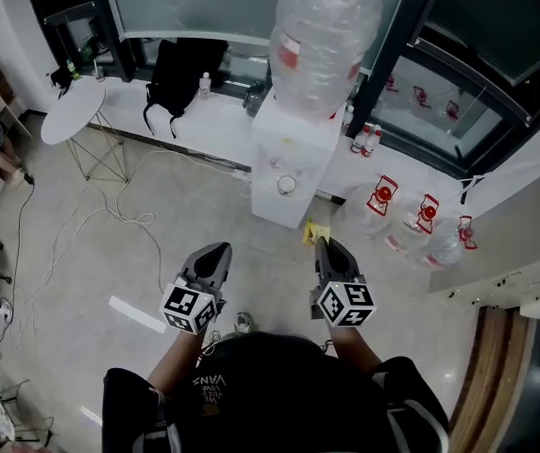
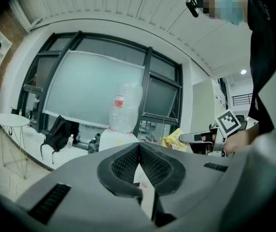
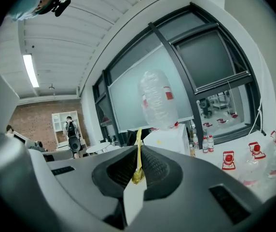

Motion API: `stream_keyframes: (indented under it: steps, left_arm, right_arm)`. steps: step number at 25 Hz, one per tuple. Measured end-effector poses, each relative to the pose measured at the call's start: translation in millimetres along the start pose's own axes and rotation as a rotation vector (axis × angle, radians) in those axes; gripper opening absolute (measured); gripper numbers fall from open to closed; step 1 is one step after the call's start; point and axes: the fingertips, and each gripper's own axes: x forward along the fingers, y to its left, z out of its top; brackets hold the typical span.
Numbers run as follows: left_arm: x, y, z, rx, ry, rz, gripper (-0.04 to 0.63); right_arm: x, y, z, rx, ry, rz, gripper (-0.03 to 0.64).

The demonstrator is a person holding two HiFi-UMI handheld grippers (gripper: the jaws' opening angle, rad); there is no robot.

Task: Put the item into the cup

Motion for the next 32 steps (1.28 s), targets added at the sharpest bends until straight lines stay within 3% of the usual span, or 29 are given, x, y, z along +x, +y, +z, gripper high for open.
stream_keyframes:
  steps: [11,23,32]
  left_arm:
    - [49,79,-4,-0.014,0.026,-0.035,0.020]
    - [146,130,-2,-0.030,0.007,0.047,0.020]
    - [206,172,-28,-0.063,0.018,0.061,0.020]
  right_arm:
    - [85,-7,4,-0.038,0.013,-0.057,0.052]
    - [207,-59,10,-0.083,0.063,0.010,0.052]
    - [281,-93,-25,-0.074,0.128,0.009,0.052]
